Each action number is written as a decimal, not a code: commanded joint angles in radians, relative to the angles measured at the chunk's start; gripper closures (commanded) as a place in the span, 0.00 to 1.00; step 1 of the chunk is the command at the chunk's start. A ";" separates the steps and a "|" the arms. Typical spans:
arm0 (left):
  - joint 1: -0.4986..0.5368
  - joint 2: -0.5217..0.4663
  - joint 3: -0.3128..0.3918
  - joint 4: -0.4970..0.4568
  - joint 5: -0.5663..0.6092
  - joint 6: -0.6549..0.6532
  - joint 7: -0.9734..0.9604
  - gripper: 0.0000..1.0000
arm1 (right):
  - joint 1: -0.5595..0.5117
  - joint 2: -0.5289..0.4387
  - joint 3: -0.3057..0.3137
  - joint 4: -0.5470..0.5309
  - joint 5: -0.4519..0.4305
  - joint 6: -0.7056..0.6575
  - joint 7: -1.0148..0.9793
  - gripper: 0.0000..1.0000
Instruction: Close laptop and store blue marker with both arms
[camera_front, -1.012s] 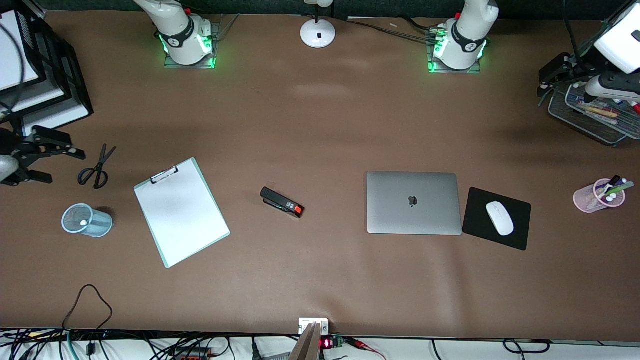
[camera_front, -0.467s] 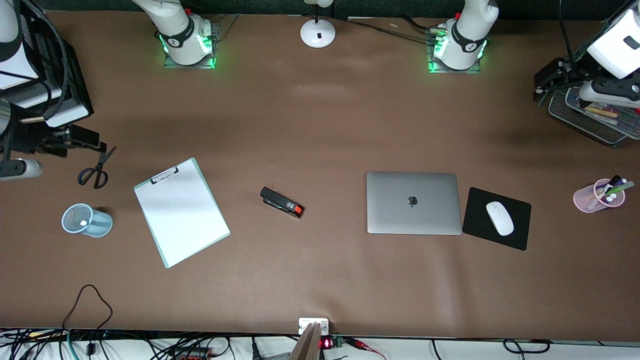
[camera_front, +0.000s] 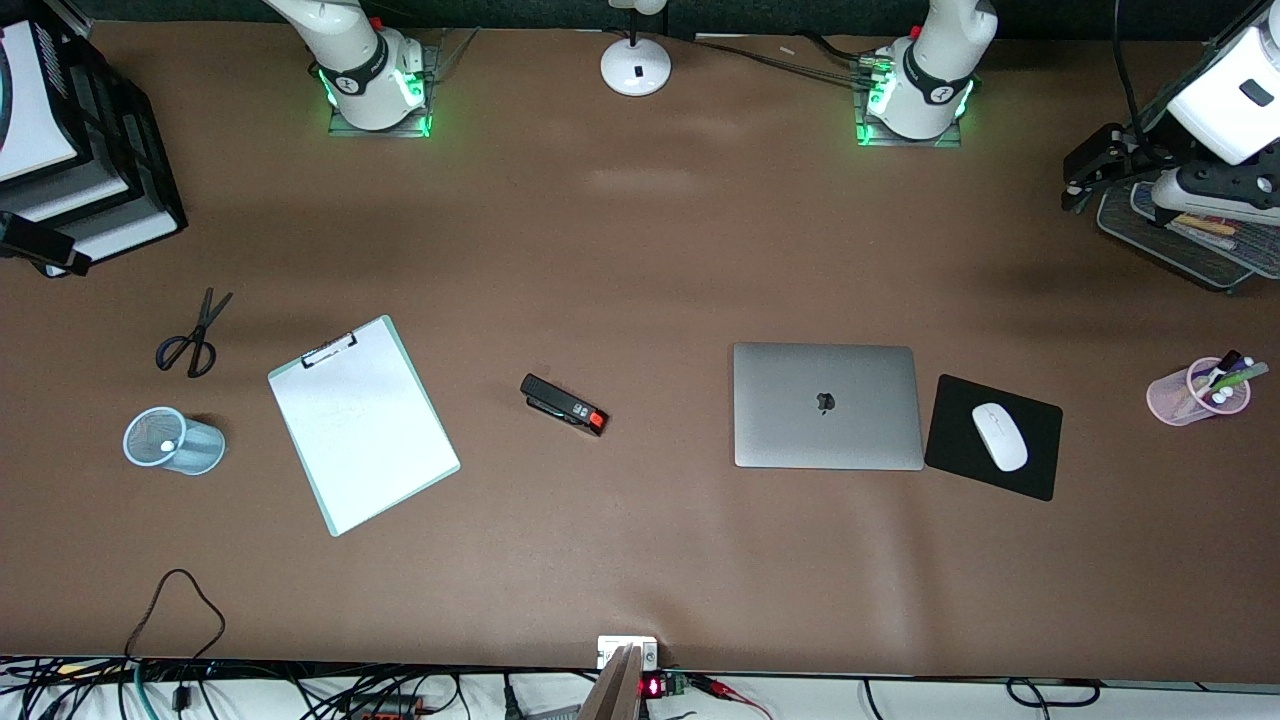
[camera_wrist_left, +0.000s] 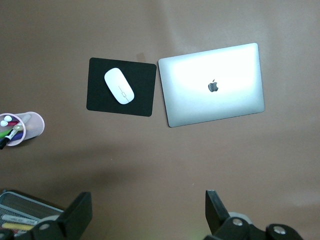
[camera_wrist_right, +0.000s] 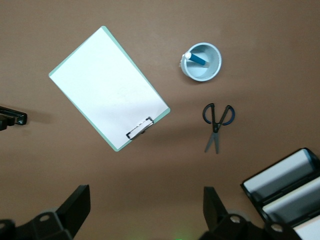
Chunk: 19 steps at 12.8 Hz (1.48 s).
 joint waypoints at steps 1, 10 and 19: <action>-0.001 0.013 -0.001 0.016 -0.014 0.002 0.022 0.00 | 0.012 -0.034 0.012 -0.032 -0.028 0.005 0.016 0.00; 0.001 0.023 -0.003 0.011 -0.015 0.025 0.022 0.00 | 0.024 -0.159 0.018 -0.184 -0.018 0.074 0.005 0.00; 0.007 0.019 -0.003 0.014 -0.015 0.034 0.048 0.00 | 0.026 -0.165 0.018 -0.175 -0.019 0.056 -0.030 0.00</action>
